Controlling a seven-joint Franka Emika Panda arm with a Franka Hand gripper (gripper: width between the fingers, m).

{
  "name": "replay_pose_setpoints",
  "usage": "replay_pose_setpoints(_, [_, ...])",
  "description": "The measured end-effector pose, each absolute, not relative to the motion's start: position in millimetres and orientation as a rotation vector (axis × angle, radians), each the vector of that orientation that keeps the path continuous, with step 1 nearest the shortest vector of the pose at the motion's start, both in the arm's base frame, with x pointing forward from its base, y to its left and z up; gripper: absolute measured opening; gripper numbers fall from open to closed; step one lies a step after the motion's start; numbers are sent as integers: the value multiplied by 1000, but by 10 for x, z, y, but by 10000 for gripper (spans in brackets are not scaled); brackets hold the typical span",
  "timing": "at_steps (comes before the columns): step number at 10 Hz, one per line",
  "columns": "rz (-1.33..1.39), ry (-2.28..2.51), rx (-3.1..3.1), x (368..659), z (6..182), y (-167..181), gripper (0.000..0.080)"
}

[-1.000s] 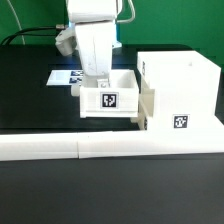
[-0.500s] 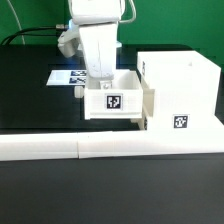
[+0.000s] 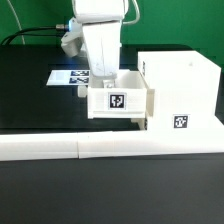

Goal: Assemble drawer

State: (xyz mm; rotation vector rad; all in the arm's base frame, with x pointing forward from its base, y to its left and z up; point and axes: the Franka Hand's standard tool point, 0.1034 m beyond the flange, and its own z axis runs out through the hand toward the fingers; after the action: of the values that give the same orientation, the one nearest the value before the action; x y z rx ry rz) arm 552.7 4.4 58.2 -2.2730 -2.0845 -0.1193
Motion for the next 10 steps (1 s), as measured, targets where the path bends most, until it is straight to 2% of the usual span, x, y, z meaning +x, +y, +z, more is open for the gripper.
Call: replay_pose_setpoints(10, [-99, -2107, -2238, 5486, 560, 72, 41])
